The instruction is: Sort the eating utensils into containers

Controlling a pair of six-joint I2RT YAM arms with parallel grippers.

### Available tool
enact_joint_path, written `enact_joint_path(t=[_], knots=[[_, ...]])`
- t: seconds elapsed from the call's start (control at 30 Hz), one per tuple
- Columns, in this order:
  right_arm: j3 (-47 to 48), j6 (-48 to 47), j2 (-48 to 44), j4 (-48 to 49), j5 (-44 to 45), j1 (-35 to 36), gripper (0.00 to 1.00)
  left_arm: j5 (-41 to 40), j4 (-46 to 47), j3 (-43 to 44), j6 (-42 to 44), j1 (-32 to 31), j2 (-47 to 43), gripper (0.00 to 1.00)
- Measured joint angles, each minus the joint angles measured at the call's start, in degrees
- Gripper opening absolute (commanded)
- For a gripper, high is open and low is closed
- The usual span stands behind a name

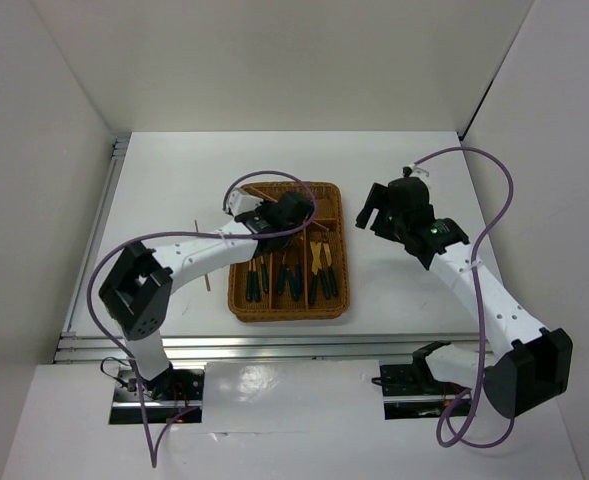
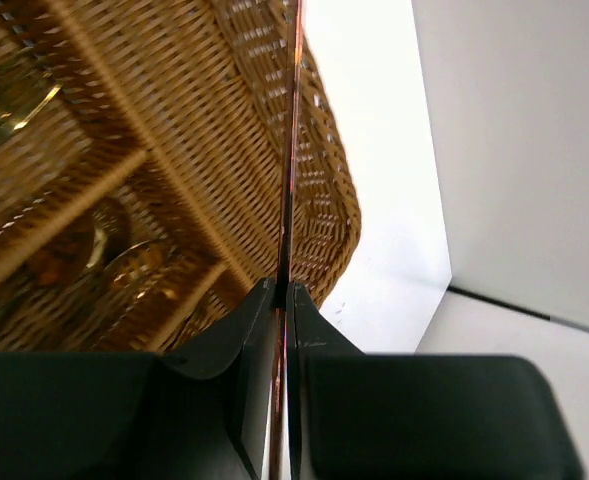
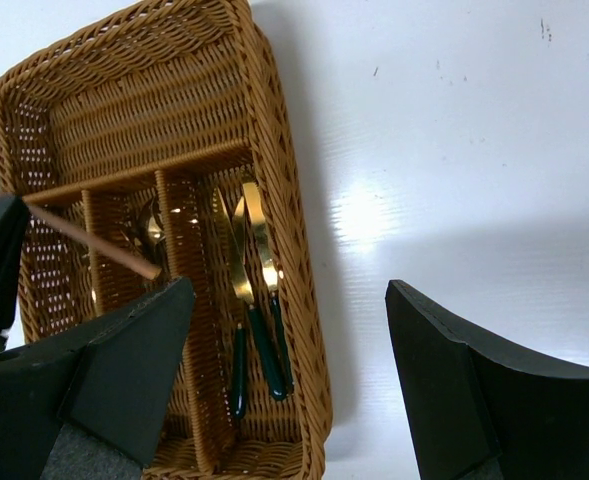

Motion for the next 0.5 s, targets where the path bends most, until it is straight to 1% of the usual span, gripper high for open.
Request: enact_joint_path(t=[0.1,0.33,0.5], knots=[[0.0,-0.1,-0.4,-0.3,-0.5,0.0,0.85,-2.4,-3.3,4.3,-2.2,-0.3,3.5,0.19],[0.0,-1.0,-0.6,-1.1,-1.6,0.0,0.85,-7.3,-15.7,13.2,-3.7,-1.2,12.0,0.22],[0.0,-1.7,-0.7,-1.1,-2.8,0.0,0.85,-9.4,-21.6,16.0,-5.1,-2.4,15.6,0.22]])
